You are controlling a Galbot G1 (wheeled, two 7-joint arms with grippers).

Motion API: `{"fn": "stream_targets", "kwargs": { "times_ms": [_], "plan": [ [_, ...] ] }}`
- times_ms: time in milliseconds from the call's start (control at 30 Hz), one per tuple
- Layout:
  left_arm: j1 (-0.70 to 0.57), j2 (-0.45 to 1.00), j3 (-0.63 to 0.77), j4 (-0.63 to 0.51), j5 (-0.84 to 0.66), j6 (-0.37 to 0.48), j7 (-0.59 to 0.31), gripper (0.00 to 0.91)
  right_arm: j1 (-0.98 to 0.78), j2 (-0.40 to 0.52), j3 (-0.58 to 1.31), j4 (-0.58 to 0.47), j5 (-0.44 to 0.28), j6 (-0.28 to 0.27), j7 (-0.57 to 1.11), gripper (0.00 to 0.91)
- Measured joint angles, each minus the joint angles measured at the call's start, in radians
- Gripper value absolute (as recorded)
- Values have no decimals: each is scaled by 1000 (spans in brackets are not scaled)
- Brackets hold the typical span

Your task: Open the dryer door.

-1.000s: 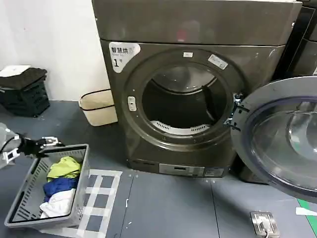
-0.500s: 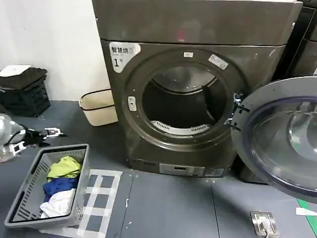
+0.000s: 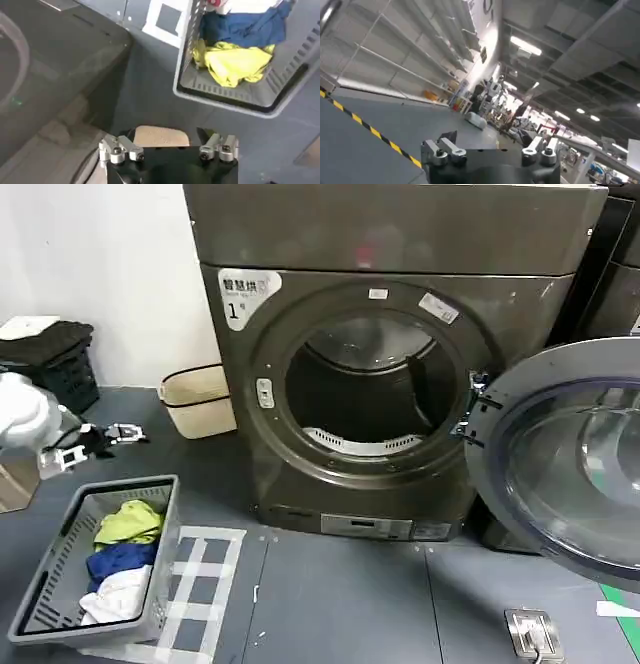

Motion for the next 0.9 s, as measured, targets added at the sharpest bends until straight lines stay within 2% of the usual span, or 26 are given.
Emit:
{"fn": "stream_targets", "kwargs": {
  "times_ms": [267,400,533,800,900],
  "plan": [
    [-35,57,106,-14,23,0,33,907,8,-10,-2,3,-1,-1,-8,907],
    [3,91,106,-35,13,1,32,907,11,-11,-6,4,-1,0,-10,907],
    [53,132,115,-67,-61,1,33,907,11,-10,-9,0,6,14,-15,907],
    [120,196,151,-100,-90,1,32,907,5,-1,-24,4,59,10,-51,907],
    [125,202,153,-100,-93,1,32,907,6,3,-26,2,78,24,-52,907]
  ]
}}
